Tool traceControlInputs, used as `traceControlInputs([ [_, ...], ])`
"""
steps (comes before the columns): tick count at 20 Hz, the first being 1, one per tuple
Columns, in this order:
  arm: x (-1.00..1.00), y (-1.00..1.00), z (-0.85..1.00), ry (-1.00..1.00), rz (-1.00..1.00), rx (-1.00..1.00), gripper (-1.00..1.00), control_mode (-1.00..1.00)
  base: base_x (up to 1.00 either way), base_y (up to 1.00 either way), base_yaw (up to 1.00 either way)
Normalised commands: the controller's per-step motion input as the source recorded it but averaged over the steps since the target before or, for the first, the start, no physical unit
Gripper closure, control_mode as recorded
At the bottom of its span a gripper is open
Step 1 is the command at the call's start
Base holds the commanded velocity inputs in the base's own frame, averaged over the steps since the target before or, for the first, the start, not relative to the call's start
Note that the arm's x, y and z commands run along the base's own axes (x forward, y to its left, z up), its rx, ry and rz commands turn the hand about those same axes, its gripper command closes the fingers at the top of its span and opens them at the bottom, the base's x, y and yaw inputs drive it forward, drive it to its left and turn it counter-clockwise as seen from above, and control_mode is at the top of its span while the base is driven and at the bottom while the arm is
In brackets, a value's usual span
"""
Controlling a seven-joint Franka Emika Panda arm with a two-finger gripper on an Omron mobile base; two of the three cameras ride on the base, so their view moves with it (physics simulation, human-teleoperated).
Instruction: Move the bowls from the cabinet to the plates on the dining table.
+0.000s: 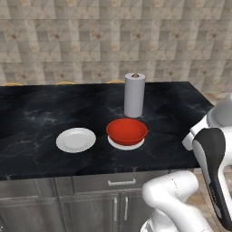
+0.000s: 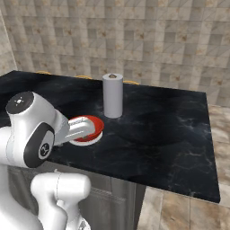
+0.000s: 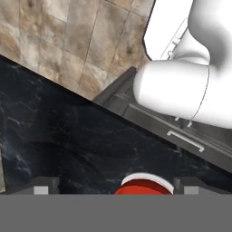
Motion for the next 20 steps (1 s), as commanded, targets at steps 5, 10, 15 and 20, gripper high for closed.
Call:
traceControlInputs([
  [5, 0.00, 0.20, -0.01, 0.01, 0.00, 0.00, -1.00, -1.00, 0.00, 0.00, 0.00],
  [10, 0.00, 0.10, 0.00, 0.00, 0.00, 0.00, -1.00, 1.00, 0.00, 0.06, 0.00],
  [15, 0.00, 0.00, 0.00, 0.00, 0.00, 0.00, -1.00, 1.00, -0.08, 0.33, 0.00],
  [20, 0.00, 0.00, 0.00, 0.00, 0.00, 0.00, -1.00, 1.00, -0.32, 0.57, 0.00],
])
